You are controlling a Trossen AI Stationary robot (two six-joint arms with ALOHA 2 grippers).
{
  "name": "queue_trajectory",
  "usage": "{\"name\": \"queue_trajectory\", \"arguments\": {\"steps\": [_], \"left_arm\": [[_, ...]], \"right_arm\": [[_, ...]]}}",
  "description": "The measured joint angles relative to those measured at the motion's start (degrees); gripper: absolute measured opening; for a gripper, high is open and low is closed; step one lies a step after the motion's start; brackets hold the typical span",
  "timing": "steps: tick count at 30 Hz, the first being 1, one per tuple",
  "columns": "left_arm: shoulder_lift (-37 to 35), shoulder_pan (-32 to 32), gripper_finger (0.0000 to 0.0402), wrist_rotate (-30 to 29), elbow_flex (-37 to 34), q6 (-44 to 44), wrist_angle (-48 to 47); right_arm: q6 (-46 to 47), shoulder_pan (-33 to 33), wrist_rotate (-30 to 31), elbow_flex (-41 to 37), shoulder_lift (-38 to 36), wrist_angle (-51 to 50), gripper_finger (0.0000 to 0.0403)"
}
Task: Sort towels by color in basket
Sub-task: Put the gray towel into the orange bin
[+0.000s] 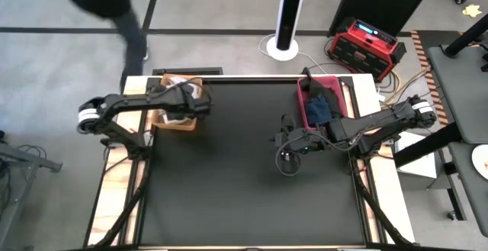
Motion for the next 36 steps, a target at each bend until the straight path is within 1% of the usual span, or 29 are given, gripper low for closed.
{"name": "queue_trajectory", "arguments": {"steps": [2, 4, 11, 13, 17, 21, 29, 36], "left_arm": [[2.0, 0.5, 0.001, -1.76, 0.0, -0.39, -2.73], [3.9, 1.31, 0.001, -2.21, -0.02, -1.79, -4.3], [9.3, 1.51, 0.0019, -1.25, 0.01, -1.3, -1.58], [10.15, 1.55, 0.0016, -0.72, 0.0, -0.01, 0.98], [10.46, 1.49, 0.001, 0.54, 0.0, 4.16, 7.36], [10.25, 1.6, 0.001, 4.26, 0.0, 7.77, 12.3], [10.15, 1.72, 0.001, 6.42, -0.47, 7.66, 14.85], [9.03, 2.06, 0.001, 8.16, -3.44, 8.7, 19.98]], "right_arm": [[0.1, 0.0, 0.0, 0.0, 0.0, 0.01, 0.018], [0.26, 0.0, 0.0, 0.0, 0.0, 0.01, 0.0179], [0.33, 0.0, -0.02, -0.11, 0.02, 0.15, 0.0173], [0.33, 0.0, 0.0, -0.16, 0.02, 0.22, 0.0175], [0.33, 0.0, -0.01, -0.68, 0.01, 0.95, 0.018], [0.33, 0.0, -0.02, -1.1, 0.02, 1.25, 0.0178], [0.62, 0.0, -0.04, -1.31, 0.09, 1.26, 0.0175], [1.36, 0.0, -0.04, -2.03, 0.11, 1.26, 0.0182]]}}
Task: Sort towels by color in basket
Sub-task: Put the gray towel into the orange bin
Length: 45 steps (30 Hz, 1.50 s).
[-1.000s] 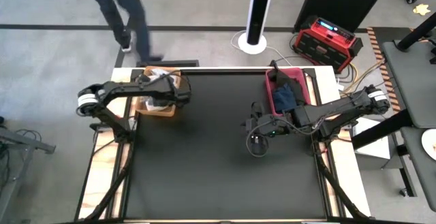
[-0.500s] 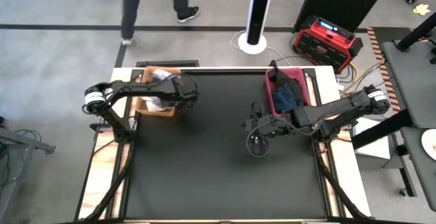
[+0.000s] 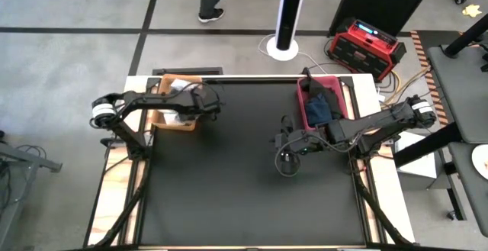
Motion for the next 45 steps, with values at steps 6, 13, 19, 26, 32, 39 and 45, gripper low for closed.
{"name": "queue_trajectory", "arguments": {"steps": [6, 13, 19, 26, 32, 39, 45], "left_arm": [[-5.15, 0.06, 0.001, 0.35, -3.63, 0.08, 3.74], [-14.51, 0.21, 0.001, 0.35, -9.45, 0.45, 8.72], [-21.11, 1.8, 0.001, 2.1, -16.02, 0.44, 13.92], [-23.26, 1.92, 0.001, 2.08, -21.17, -0.02, 17.79], [-22.78, 1.99, 0.0022, 1.85, -21.43, -0.12, 19.2], [-21.95, 1.99, 0.0024, 1.86, -21.43, -3.87, 19.46], [-19.45, 1.99, 0.0022, 1.74, -21.9, -6.06, 19.61]], "right_arm": [[0.26, 0.0, -0.02, -0.67, 0.02, 0.01, 0.0181], [0.46, 0.0, -0.02, -0.81, 0.02, 0.49, 0.0184], [0.46, 0.0, 0.0, -0.81, 0.02, 0.81, 0.0183], [0.31, 0.0, 0.0, -0.94, 0.02, 1.89, 0.0187], [0.42, 0.0, 0.0, -1.63, 0.02, 3.71, 0.0187], [1.13, 0.01, -0.01, -2.63, 0.02, 4.65, 0.0185], [1.52, 0.0, 0.0, -2.69, 0.02, 4.67, 0.0191]]}}
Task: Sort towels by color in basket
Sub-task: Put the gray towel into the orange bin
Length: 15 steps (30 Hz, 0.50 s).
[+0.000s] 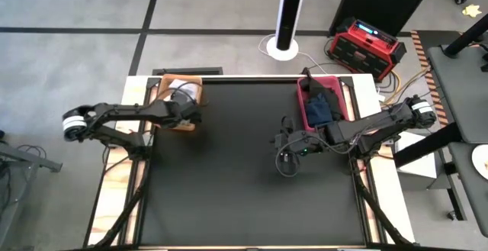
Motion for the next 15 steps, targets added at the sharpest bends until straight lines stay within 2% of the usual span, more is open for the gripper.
{"name": "queue_trajectory", "arguments": {"steps": [15], "left_arm": [[3.6, -0.02, 0.0026, -0.95, -0.19, -1.75, -0.03]], "right_arm": [[0.43, 0.01, -0.01, -0.02, 0.0, -0.02, 0.0192]]}}
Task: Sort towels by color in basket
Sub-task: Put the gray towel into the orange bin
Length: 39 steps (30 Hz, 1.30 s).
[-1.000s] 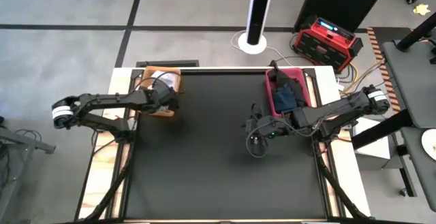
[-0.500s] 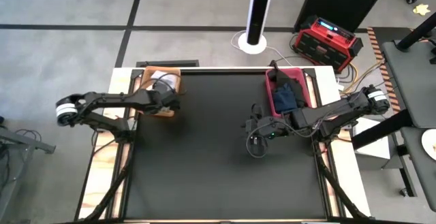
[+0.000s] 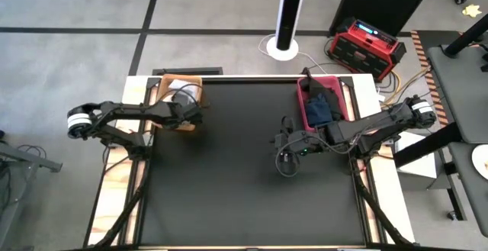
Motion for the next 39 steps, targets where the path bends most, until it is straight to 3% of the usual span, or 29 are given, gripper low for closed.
{"name": "queue_trajectory", "arguments": {"steps": [10, 21, 26, 39], "left_arm": [[0.0, 0.02, 0.0049, -0.11, -0.04, -1.87, -0.14], [0.02, 0.02, 0.0194, -0.37, -0.09, -2.26, -0.34], [-0.63, 0.02, 0.0236, 0.81, 0.49, -0.93, -2.6], [-1.01, 0.0, 0.0257, 0.98, 7.43, -0.36, -13.17]], "right_arm": [[0.02, 0.0, 0.0, 0.0, 0.0, -0.01, 0.0196], [0.02, -0.01, -0.01, 0.0, 0.0, -0.02, 0.0196], [0.48, 0.01, -0.01, 0.0, 0.0, -0.03, 0.0196], [0.54, 0.01, -0.01, 0.0, 0.0, -0.03, 0.0196]]}}
